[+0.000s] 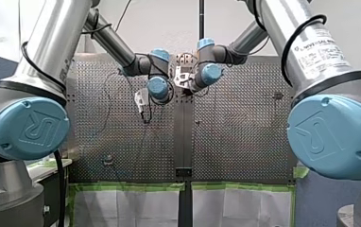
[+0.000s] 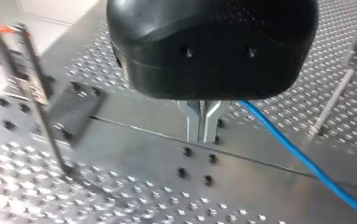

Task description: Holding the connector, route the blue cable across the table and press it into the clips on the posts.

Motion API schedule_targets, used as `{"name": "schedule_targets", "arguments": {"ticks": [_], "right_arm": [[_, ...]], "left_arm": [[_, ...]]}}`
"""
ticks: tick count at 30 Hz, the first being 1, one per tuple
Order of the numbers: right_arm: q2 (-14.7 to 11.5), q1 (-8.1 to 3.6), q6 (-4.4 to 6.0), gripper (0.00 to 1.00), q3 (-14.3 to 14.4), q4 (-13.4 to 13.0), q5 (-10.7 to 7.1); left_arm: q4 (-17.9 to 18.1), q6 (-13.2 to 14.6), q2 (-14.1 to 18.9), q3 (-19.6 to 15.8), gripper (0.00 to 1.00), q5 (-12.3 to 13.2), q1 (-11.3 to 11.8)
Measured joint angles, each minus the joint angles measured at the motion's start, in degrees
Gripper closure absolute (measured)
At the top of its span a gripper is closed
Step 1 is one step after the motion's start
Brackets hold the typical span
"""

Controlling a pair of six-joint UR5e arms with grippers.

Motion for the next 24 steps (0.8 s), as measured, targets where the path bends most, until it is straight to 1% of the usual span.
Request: {"name": "schedule_targets", "arguments": {"ticks": [3,6,11,16,21,24], "right_arm": [[-1.34,0.07,0.85,1.0,0.0,0.21,-0.41],[-2.88,0.08,1.26,1.0,-0.01,0.43,-0.55],[-5.31,0.09,1.45,1.0,0.0,0.82,-0.63],[-7.6,-0.09,1.51,1.0,-0.01,1.04,-0.64],[-9.72,-0.07,1.52,1.0,-0.01,1.29,-0.69],[-10.18,-0.07,1.52,1.0,0.0,1.31,-0.7]], "left_arm": [[-0.23,-0.06,1.56,-0.01,1.0,-0.93,-0.3],[-0.38,-0.14,3.2,-0.02,1.0,-1.96,-0.43],[-1.38,-0.06,5.53,-0.01,1.0,-2.86,-0.65],[-2.1,0.0,6.16,-0.04,1.0,-3.11,-0.9],[-1.94,-0.09,6.69,-0.02,1.0,-3.14,-1.19],[-1.55,-0.14,7.12,0.03,1.0,-3.15,-1.08]]}}
